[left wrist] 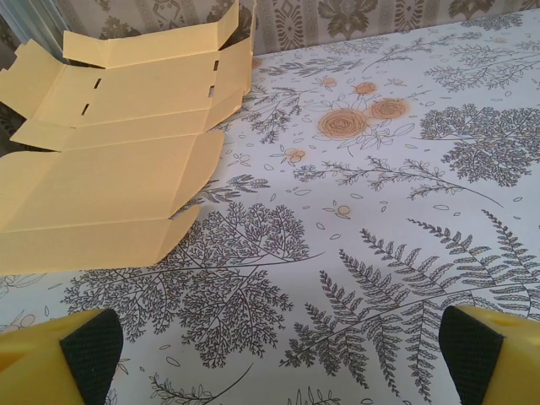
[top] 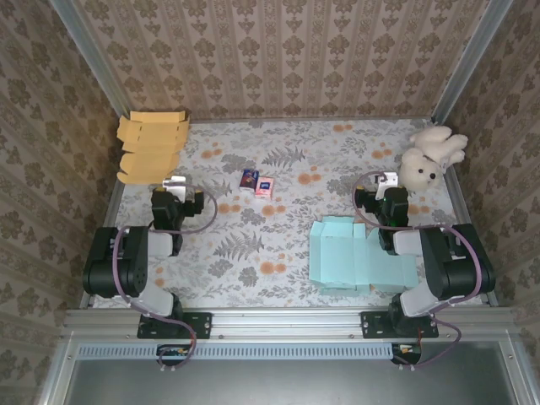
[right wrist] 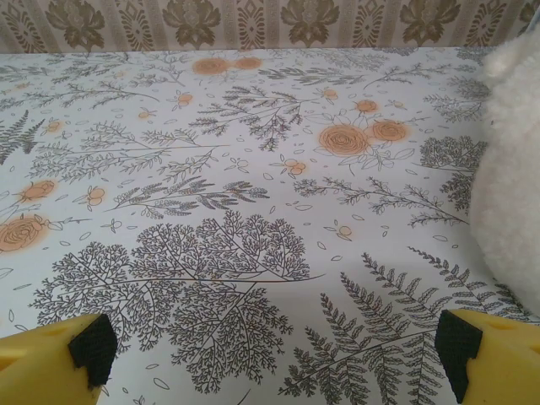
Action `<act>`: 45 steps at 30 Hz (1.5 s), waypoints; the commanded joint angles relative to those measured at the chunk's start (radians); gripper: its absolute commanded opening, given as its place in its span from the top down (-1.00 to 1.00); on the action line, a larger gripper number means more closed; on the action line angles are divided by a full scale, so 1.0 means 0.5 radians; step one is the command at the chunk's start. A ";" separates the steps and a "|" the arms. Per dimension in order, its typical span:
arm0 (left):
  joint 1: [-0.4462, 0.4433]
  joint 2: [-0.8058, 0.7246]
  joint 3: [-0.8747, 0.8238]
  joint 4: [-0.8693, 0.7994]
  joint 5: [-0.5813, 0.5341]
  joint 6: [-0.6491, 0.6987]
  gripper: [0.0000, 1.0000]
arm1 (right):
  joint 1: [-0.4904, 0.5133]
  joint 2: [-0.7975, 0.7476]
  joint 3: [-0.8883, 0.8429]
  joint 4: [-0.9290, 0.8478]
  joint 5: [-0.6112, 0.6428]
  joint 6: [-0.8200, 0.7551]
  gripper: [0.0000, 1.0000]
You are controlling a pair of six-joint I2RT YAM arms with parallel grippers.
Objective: Fold the paper box
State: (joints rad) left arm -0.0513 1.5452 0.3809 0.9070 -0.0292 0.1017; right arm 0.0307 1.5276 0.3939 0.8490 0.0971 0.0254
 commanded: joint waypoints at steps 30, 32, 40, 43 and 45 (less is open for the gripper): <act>0.097 -0.019 0.057 -0.120 0.136 -0.091 -1.00 | -0.030 0.004 0.031 0.006 -0.071 0.014 -1.00; 0.037 -0.050 0.061 -0.147 0.058 -0.039 -1.00 | -0.015 -0.005 0.026 0.018 -0.061 -0.003 -1.00; -0.046 -0.408 0.199 -0.691 -0.345 -0.147 -1.00 | 0.144 -0.260 0.249 -0.643 0.395 0.042 -1.00; -0.113 -0.549 0.353 -1.055 -0.595 -0.423 -1.00 | 0.274 -0.377 0.373 -0.912 0.635 0.107 -1.00; -0.098 -0.635 0.519 -1.449 -0.567 -0.810 -1.00 | 0.361 -0.456 0.523 -1.231 0.644 0.221 -1.00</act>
State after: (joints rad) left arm -0.0982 1.2858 0.5518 0.4530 -0.2272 -0.0761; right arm 0.1635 1.3594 0.5720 0.4603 0.3138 0.0647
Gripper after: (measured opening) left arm 0.999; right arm 0.999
